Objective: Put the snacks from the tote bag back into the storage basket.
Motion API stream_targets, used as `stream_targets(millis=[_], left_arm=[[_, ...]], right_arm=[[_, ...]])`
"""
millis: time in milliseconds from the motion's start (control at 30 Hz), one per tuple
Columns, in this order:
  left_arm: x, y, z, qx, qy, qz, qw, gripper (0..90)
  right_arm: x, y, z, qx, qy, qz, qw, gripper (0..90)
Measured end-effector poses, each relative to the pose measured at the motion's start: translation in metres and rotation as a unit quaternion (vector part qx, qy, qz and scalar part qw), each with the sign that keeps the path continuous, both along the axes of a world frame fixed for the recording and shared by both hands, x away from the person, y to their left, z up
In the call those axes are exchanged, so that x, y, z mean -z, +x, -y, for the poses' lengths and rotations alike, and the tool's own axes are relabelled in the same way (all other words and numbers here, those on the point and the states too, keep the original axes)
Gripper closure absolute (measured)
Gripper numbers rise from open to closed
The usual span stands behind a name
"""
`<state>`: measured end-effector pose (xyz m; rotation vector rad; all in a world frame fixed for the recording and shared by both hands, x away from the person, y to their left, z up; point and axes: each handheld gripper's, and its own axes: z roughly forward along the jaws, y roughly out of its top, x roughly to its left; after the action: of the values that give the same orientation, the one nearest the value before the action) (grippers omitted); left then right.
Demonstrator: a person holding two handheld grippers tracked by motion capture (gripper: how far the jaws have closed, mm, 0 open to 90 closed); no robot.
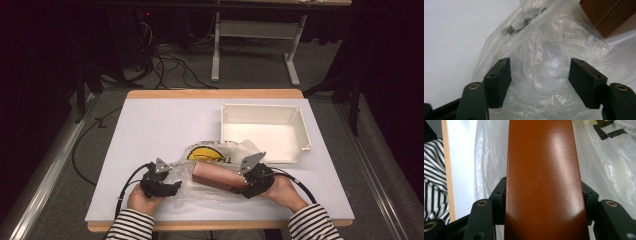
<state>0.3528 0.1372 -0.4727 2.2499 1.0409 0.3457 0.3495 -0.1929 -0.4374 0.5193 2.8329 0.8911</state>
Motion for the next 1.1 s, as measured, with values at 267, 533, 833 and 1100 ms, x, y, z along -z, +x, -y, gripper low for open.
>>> stream_targets(millis=[267, 533, 833, 1100], left_arm=[[0.000, 0.000, 0.000, 0.000, -0.001, 0.001, 1.0000, 35.0], [0.000, 0.000, 0.000, 0.000, -0.002, 0.001, 1.0000, 34.9], [0.001, 0.000, 0.000, 0.001, -0.003, 0.002, 1.0000, 35.0], [0.001, 0.000, -0.001, 0.002, -0.003, 0.003, 1.0000, 35.0]], right_arm=[[-0.008, -0.005, 0.010, 0.004, 0.018, 0.007, 0.9998, 42.8], [-0.015, -0.011, 0.016, 0.003, 0.036, 0.007, 0.9993, 42.9], [-0.024, -0.014, 0.024, 0.012, 0.055, 0.014, 0.9983, 43.0], [-0.031, -0.014, 0.031, 0.019, 0.068, 0.015, 0.9974, 43.1]])
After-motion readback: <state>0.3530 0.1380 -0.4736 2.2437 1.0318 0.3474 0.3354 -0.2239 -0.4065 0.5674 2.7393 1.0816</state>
